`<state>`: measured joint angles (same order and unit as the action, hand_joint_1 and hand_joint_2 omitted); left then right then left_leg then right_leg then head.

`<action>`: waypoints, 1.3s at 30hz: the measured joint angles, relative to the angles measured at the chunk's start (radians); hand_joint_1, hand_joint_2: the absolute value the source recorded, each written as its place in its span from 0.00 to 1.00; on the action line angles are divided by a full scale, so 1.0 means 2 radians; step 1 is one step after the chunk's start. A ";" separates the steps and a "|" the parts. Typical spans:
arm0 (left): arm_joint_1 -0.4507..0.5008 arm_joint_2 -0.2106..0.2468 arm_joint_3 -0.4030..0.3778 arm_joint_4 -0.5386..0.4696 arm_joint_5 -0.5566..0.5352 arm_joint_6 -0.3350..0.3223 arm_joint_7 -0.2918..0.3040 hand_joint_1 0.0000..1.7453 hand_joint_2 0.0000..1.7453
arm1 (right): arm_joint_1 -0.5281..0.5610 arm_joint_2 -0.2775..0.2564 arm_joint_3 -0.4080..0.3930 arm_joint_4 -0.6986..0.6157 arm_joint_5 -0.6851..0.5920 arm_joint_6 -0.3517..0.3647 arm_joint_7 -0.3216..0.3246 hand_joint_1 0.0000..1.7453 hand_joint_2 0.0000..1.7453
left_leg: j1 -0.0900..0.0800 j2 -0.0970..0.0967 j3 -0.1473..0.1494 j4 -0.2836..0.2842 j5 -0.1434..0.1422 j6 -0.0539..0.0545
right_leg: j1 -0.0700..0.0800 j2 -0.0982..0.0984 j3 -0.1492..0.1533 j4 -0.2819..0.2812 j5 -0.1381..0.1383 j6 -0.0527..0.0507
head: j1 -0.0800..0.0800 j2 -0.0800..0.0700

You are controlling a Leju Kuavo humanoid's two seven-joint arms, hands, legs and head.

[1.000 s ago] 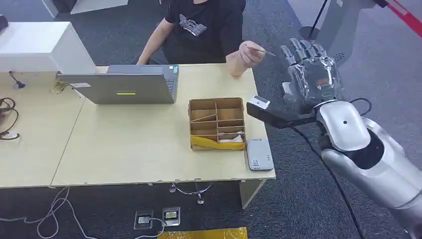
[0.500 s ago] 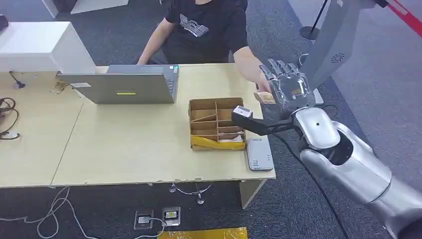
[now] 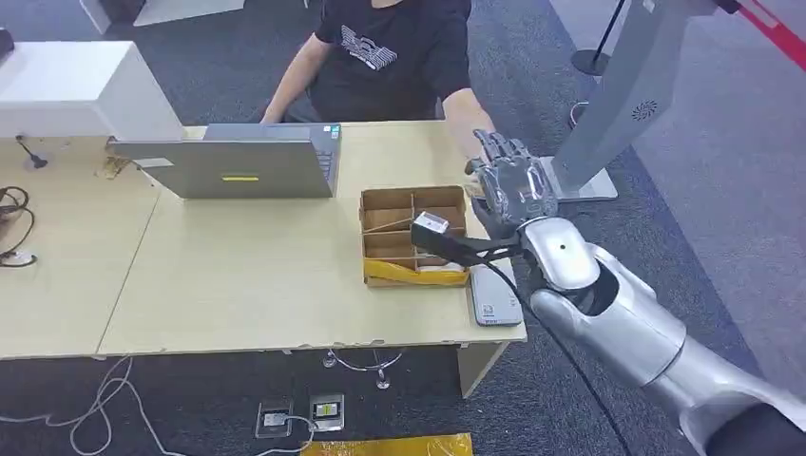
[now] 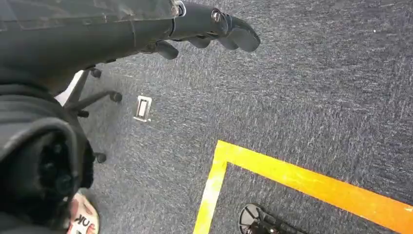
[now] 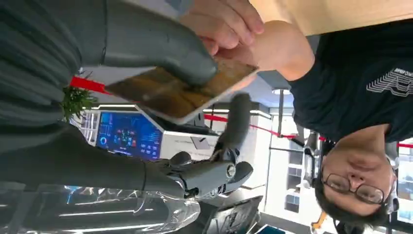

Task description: Pass the card to the sensor for recognition and then transmit it.

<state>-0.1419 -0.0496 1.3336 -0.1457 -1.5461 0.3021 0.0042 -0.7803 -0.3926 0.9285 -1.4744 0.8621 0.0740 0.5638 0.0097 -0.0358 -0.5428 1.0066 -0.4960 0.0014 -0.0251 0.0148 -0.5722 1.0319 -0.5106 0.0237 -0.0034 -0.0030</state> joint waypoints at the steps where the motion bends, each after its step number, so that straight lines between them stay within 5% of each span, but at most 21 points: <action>1: 0.000 0.000 0.000 0.000 0.000 0.000 -0.001 0.00 0.00 | 0.001 0.001 0.000 0.002 0.000 -0.001 0.000 1.00 1.00 | 0.000 0.000 0.000 0.000 0.000 0.000 | 0.000 0.000 0.000 0.000 0.000 0.000 | 0.000 0.000; 30: 0.001 0.001 -0.001 0.000 -0.008 0.006 -0.010 0.00 0.00 | 0.031 -0.023 -0.042 0.007 0.010 0.007 0.017 1.00 1.00 | 0.000 0.002 0.001 0.000 0.000 0.000 | 0.000 0.002 0.000 0.000 0.000 0.000 | 0.000 0.000; 39: 0.001 0.001 -0.001 0.000 -0.006 0.005 -0.009 0.00 0.00 | 0.057 -0.026 -0.042 0.021 -0.007 -0.004 -0.002 1.00 1.00 | 0.000 0.002 0.000 0.000 0.000 0.000 | 0.000 0.002 0.000 0.000 0.000 0.000 | 0.000 0.000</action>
<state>-0.1392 -0.0484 1.3317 -0.1453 -1.5591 0.3124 -0.0145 -0.6657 -0.4440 0.8446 -1.4324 0.8484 0.0664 0.5596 0.0097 -0.0327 -0.5419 1.0066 -0.4962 0.0012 -0.0251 0.0184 -0.5727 1.0318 -0.5104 0.0235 -0.0034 -0.0031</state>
